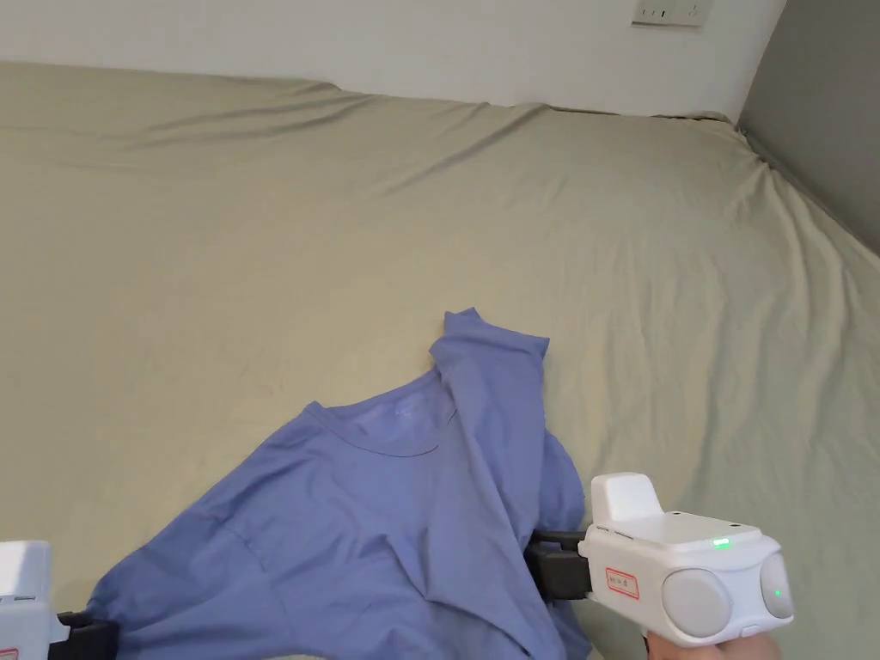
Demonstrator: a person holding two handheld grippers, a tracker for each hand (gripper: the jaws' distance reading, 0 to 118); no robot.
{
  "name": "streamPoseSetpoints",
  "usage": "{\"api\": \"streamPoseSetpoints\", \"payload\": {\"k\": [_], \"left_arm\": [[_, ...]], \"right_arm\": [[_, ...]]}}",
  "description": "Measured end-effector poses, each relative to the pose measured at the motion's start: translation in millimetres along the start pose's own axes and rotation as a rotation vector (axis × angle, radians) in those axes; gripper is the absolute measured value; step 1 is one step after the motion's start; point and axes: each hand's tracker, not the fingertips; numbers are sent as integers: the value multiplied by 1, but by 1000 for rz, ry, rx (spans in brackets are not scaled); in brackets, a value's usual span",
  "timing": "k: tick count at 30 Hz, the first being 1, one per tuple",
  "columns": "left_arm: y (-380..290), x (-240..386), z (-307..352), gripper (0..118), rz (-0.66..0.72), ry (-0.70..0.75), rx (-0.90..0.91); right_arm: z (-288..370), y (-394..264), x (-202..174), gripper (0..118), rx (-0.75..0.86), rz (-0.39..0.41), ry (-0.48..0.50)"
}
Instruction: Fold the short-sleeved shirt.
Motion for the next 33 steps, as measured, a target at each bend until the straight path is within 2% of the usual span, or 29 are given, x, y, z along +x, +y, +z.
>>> {"api": "streamPoseSetpoints", "payload": {"k": [2, 3, 4, 5, 6, 7, 9, 14, 16, 20, 23, 25, 28, 33], "left_arm": [[-1, 1, -2, 3, 3, 1, -3], [-2, 2, -3, 3, 3, 3, -1], [-2, 3, -3, 3, 2, 6, 0], [-2, 4, -3, 3, 0, 9, 3], [-2, 4, -2, 3, -1, 11, 6], [-2, 9, 1, 3, -1, 12, 11], [-2, 9, 6, 3, 2, 10, 27], [2, -11, 26, 3, 89, -39, 160], [7, -9, 45, 3, 120, -36, 242], [-3, -12, 75, 3, 199, -37, 429], [-24, -14, 92, 3, 277, -26, 590], [-40, -14, 101, 3, 327, -4, 709], [-67, 4, 112, 3, 373, 17, 852], [-67, 15, 125, 3, 384, -9, 883]], "right_arm": [[2, 1, 4, 90, -7, -18, 15], [5, 2, 4, 81, -9, -11, 19], [9, 3, 4, 48, -5, 11, 31], [12, 2, 3, 5, 19, 15, 99], [13, 1, 2, 6, 34, -14, 137], [15, -1, -3, 6, 41, -18, 56], [16, -3, -10, 6, 59, 13, 42], [53, -10, 6, 6, 242, -164, 30], [77, -10, 10, 6, 322, -193, -4], [129, -21, 18, 6, 484, -299, -34], [161, -37, 15, 6, 578, -351, -62], [183, -43, -1, 6, 621, -379, -59], [195, -61, -9, 6, 673, -398, -78], [206, -64, -26, 6, 748, -361, -58]]}}
